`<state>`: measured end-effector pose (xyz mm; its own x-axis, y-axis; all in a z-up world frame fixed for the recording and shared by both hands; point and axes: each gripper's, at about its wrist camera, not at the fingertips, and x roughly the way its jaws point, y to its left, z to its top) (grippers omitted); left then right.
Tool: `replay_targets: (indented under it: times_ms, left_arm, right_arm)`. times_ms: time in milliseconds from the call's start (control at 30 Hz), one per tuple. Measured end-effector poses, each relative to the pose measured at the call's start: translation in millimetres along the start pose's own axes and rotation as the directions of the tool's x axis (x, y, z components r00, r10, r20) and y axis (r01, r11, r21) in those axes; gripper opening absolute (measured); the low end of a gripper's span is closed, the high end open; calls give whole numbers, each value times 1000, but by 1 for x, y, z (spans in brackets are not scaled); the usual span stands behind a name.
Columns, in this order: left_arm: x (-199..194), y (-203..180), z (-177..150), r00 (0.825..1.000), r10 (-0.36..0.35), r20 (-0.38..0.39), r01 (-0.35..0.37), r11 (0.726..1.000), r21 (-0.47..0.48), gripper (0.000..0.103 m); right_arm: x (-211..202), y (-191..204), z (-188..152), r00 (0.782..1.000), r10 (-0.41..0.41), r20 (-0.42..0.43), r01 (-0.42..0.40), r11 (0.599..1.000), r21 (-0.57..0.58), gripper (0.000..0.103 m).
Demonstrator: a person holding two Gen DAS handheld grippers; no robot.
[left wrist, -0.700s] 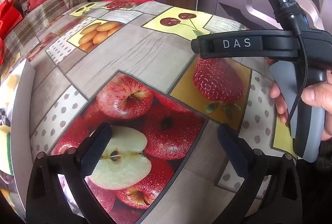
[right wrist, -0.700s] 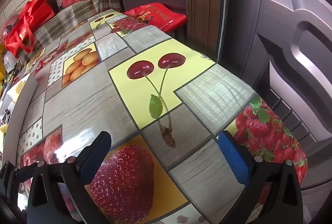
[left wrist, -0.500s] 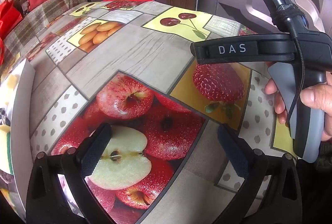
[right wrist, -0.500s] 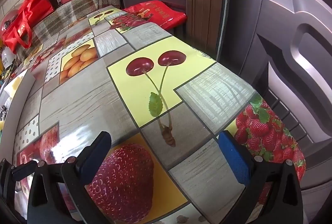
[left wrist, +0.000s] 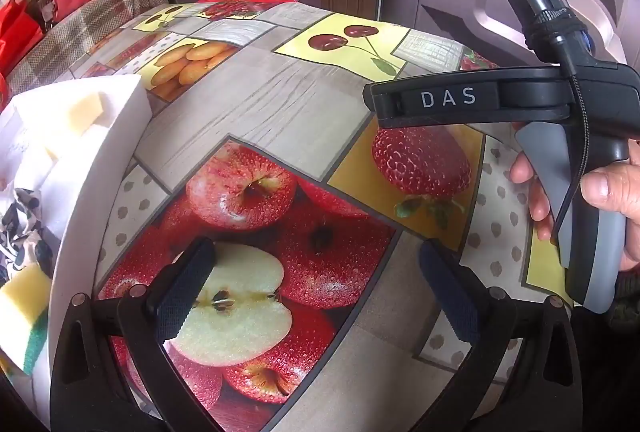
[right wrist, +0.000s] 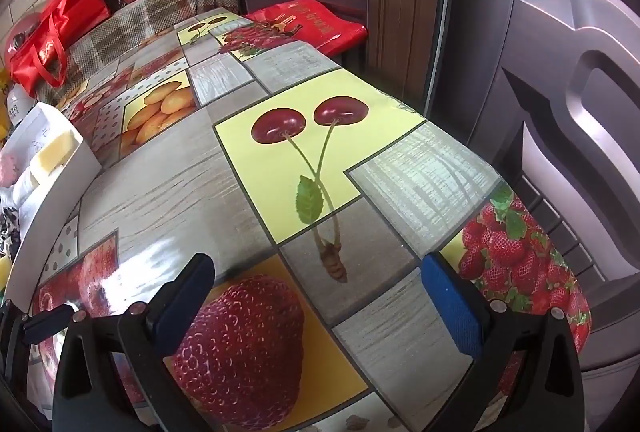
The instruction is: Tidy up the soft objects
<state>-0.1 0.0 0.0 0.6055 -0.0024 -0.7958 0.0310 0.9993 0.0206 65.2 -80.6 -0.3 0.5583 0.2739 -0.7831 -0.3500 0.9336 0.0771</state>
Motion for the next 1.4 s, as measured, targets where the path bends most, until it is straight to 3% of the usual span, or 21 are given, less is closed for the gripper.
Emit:
replay_targets:
  times_ms: [1400]
  left_arm:
    - [3, -3, 2, 1000, -2, -1, 2, 1000, 0, 102]
  right_arm:
    - [0, 4, -1, 1000, 7, -4, -7, 1000, -16, 103]
